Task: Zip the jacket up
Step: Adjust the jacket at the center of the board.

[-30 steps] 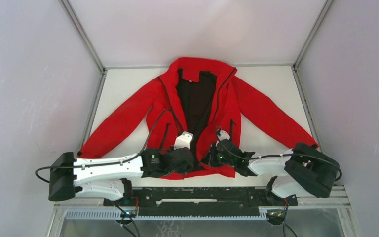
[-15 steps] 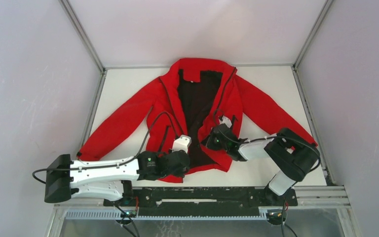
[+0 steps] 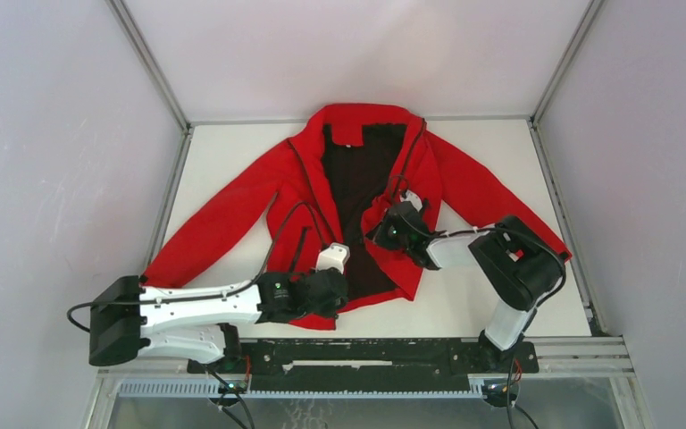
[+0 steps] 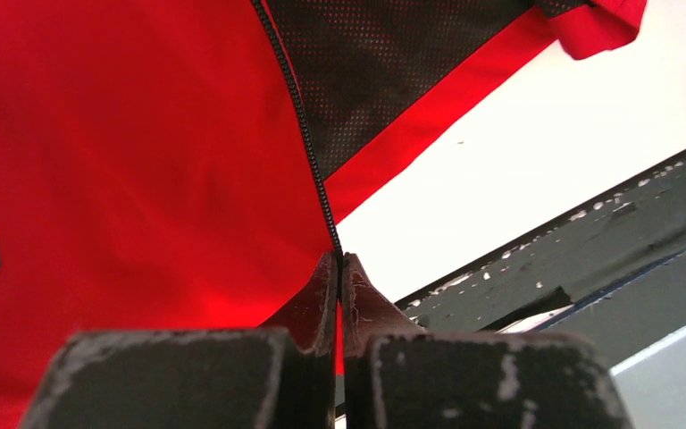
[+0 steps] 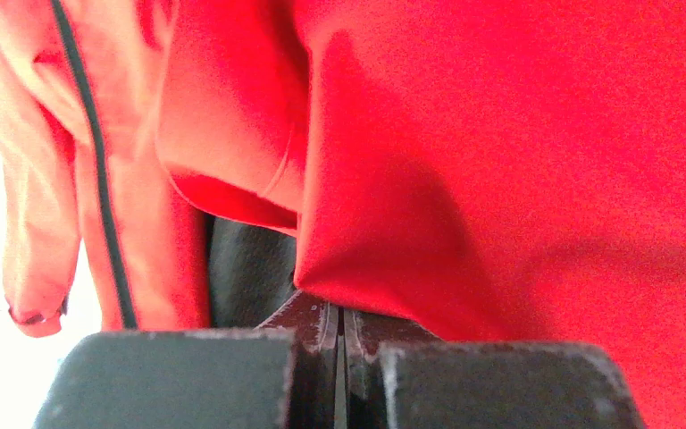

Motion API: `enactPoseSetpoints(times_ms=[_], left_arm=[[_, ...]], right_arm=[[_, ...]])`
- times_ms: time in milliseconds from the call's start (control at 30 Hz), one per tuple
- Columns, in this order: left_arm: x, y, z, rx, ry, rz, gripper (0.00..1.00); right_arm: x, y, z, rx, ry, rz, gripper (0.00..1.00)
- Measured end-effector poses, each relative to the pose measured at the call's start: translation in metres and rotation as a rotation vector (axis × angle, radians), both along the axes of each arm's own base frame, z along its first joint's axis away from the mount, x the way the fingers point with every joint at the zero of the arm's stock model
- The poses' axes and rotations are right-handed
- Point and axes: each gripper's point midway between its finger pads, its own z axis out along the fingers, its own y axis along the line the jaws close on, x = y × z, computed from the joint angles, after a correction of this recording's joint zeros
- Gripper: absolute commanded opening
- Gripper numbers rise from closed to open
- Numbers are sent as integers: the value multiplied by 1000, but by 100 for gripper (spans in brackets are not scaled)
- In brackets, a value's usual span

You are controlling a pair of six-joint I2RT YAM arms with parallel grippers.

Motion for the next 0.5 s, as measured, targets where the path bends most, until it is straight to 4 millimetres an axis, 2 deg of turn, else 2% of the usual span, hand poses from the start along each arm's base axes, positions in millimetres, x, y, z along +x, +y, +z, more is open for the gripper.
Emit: enactPoseSetpoints(times_ms=[133, 233, 333, 400, 500], left_arm=[[1, -4, -5, -53, 28, 0, 0], [-3, -8, -16, -59, 65, -32, 0], [-10, -21, -26, -73, 103, -80, 0], [-15, -29, -31, -84, 127, -113, 0], [-24, -41, -42, -89, 163, -161, 0]], right_arm=[[-12, 2, 18, 19, -29, 36, 0], [-25, 3, 49, 47, -85, 67, 0], [-35, 6, 84, 91, -160, 93, 0], [-44, 4, 96, 102, -187, 104, 0], [-59, -5, 102, 92, -205, 109, 0]])
